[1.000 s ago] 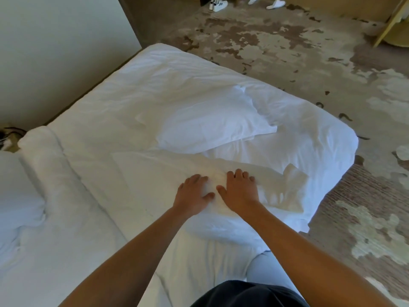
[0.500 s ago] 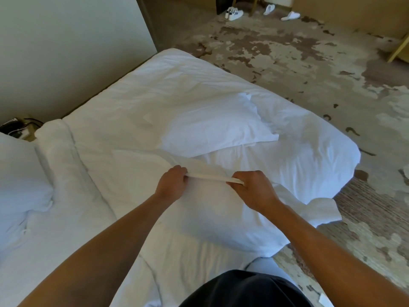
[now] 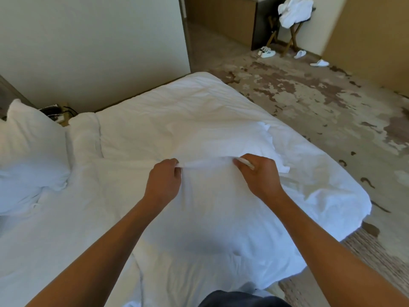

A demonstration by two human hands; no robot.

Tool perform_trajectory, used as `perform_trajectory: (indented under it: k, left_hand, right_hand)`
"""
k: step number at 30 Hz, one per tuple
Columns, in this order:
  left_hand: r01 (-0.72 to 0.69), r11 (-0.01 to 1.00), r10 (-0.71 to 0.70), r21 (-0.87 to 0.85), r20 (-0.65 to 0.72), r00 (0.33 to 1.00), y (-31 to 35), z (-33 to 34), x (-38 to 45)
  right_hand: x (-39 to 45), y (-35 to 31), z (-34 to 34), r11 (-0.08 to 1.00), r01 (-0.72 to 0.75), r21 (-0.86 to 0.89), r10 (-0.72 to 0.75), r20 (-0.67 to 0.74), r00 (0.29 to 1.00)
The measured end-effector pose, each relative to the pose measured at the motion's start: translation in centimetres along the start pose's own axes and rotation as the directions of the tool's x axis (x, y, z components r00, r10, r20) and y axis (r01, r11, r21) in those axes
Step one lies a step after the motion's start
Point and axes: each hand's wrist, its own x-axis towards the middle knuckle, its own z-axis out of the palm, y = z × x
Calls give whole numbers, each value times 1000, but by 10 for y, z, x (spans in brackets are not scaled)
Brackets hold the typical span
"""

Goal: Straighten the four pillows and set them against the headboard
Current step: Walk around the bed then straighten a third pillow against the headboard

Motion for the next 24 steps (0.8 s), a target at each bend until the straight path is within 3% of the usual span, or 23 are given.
perform_trajectory:
  k: [5, 9, 12, 19, 24]
  left_hand:
    - [81, 994, -85, -75, -52, 995, 13, -1, -15]
    - [205, 975, -197, -81, 101, 975, 5, 33, -38]
    - [299, 952, -281, -63, 198, 939, -1, 56, -60]
    - [461, 877, -438, -140, 164, 884, -9, 60, -65]
    - [480, 864, -457, -151, 161, 874, -11, 62, -62]
  right_hand:
    - [32, 5, 1, 1000, 27, -13, -26, 46, 999]
    - [37, 37, 16, 975, 104, -198, -39, 306, 951]
    - [25, 54, 31, 948, 169, -271, -42, 420, 907]
    - [22, 60, 41, 910, 228, -346, -115, 316, 942]
    - [31, 61, 47, 983, 68, -170, -1, 369, 929]
